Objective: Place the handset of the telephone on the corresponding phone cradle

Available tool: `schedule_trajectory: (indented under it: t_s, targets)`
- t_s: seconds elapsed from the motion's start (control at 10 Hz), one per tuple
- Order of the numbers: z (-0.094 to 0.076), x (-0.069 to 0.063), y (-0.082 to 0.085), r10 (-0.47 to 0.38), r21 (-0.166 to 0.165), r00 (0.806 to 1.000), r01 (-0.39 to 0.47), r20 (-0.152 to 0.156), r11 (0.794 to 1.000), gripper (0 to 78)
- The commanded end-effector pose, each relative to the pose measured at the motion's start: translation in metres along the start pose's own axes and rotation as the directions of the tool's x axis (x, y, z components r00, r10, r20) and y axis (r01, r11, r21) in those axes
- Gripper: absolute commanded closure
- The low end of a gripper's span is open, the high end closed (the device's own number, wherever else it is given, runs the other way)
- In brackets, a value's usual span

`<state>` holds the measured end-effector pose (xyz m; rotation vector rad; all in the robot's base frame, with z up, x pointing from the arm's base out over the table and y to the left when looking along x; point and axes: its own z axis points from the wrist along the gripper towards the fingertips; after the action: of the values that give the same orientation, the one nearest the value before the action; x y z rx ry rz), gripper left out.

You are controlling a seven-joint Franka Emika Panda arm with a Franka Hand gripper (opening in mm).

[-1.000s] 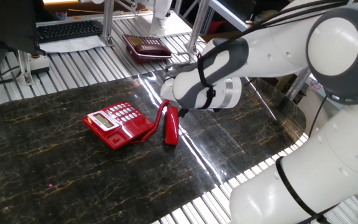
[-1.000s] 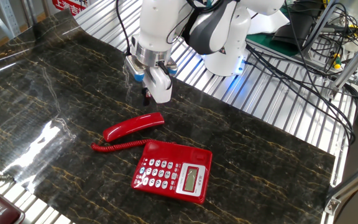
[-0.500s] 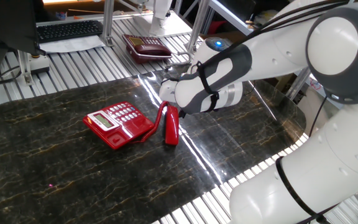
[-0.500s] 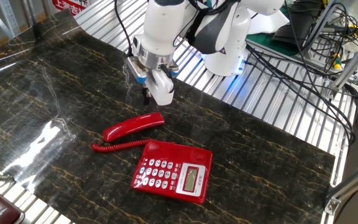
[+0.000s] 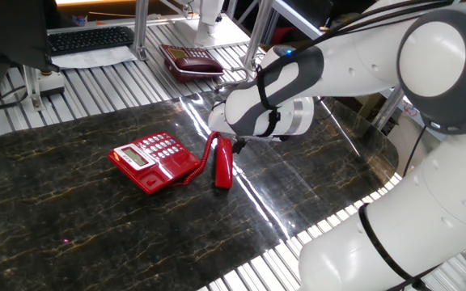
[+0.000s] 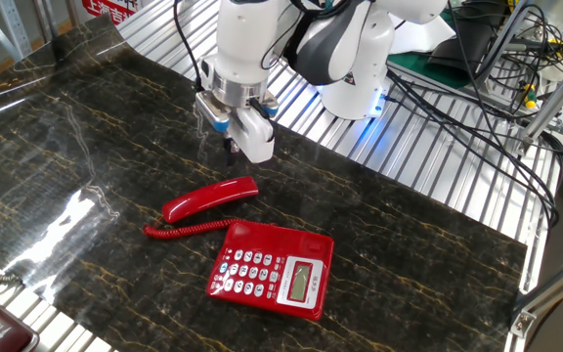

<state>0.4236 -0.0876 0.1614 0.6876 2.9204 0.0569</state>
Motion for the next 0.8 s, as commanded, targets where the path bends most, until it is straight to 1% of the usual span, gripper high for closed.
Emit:
schedule_trajectory:
  t_s: [0.1, 0.3, 0.5, 0.6, 0.7, 0.8]
  targets:
    - [0.008, -0.003, 0.003, 0.049, 0.006, 0.995, -0.05, 0.082, 0.999, 77.6]
    - [0.012, -0.005, 0.007, 0.077, -0.011, 0.991, -0.076, 0.111, 0.997, 77.6]
    - [0.016, -0.013, 0.014, 0.098, -0.007, 0.989, -0.098, 0.112, 0.995, 77.6]
    - [0.015, -0.02, 0.021, 0.113, 0.006, 0.987, -0.114, 0.112, 0.993, 77.6]
    - [0.016, -0.023, 0.023, 0.12, 0.008, 0.988, -0.121, 0.094, 0.993, 77.6]
    - [0.019, -0.024, 0.025, 0.131, 0.008, 0.987, -0.133, 0.088, 0.991, 77.6]
